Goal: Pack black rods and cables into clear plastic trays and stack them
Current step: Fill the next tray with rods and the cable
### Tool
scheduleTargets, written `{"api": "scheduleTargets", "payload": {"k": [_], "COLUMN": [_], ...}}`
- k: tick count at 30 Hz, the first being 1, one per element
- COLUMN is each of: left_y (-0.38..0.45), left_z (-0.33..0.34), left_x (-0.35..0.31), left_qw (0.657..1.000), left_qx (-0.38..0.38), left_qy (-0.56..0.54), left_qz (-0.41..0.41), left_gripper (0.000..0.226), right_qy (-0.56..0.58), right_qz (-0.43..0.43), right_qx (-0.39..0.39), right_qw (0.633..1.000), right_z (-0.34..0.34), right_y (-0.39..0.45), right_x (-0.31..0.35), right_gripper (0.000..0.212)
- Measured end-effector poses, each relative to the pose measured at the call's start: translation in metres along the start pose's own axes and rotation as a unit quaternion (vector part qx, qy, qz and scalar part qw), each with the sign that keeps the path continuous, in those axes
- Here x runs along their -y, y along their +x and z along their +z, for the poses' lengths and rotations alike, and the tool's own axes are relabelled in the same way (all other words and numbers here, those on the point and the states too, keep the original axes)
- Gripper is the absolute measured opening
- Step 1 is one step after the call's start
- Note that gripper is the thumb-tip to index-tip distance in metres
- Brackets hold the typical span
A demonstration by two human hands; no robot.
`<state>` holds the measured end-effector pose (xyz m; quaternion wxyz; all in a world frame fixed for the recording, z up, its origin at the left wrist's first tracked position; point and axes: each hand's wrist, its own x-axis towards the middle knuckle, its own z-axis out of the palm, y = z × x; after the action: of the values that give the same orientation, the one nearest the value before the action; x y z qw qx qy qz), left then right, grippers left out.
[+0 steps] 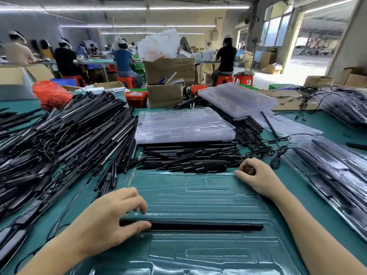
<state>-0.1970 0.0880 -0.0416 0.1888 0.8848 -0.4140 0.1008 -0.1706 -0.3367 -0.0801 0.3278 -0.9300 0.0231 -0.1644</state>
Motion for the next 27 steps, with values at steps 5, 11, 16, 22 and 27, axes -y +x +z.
{"api": "scheduleTargets", "payload": {"k": [5, 11, 16, 22, 27], "left_y": [0.001, -0.001, -0.004, 0.003, 0.022], "left_z": [0.008, 0.006, 0.016, 0.025, 0.008], "left_x": [-0.002, -0.011, -0.02, -0.025, -0.025], "left_qw": [0.999, 0.999, 0.996, 0.975, 0.964], "left_qx": [0.047, 0.039, 0.068, 0.196, 0.248], "left_qy": [-0.01, 0.002, 0.021, 0.068, 0.029], "left_qz": [0.0, -0.021, -0.057, -0.077, -0.086], "left_gripper": [0.017, 0.023, 0.045, 0.052, 0.044], "right_qy": [0.019, 0.056, 0.128, 0.101, 0.089], "right_qz": [0.0, 0.037, 0.001, 0.014, 0.013], "right_qx": [-0.063, -0.05, 0.029, 0.069, 0.05], "right_qw": [0.998, 0.997, 0.991, 0.992, 0.995], "right_z": [-0.001, -0.008, -0.016, -0.02, -0.018], "right_y": [-0.004, -0.008, -0.009, -0.009, -0.012], "right_x": [0.004, 0.004, 0.003, 0.002, 0.002], "right_gripper": [0.02, 0.026, 0.016, 0.02, 0.016]}}
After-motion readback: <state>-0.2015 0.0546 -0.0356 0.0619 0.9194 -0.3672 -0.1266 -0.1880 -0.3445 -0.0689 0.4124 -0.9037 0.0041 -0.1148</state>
